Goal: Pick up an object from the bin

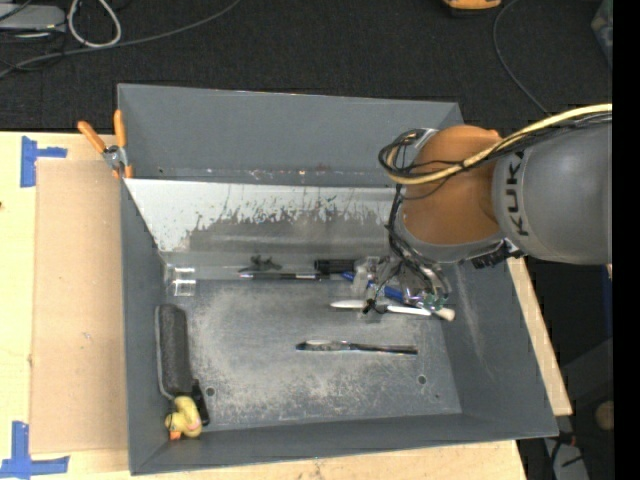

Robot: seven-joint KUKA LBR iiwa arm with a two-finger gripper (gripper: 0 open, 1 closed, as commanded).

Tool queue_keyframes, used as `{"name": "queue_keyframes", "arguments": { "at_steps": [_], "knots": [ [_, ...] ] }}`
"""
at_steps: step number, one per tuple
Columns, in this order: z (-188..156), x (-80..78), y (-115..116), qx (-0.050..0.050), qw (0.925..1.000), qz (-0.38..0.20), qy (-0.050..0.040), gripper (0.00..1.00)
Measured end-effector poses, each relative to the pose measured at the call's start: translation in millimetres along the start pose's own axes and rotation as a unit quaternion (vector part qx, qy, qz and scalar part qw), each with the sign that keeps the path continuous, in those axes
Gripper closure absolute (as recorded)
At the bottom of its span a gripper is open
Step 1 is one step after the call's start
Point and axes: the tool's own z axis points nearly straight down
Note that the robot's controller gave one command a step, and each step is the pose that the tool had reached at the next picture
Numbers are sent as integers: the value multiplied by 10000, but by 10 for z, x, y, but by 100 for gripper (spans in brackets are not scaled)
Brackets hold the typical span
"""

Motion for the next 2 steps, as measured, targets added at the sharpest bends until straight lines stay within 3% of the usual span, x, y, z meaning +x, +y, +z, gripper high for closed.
{"name": "queue_keyframes", "arguments": {
  "at_steps": [1,2],
  "knots": [
    [-170,14,3,-3,10000,10,24,100],
    [-611,12,11,-5,10000,20,28,100]
  ]
}}
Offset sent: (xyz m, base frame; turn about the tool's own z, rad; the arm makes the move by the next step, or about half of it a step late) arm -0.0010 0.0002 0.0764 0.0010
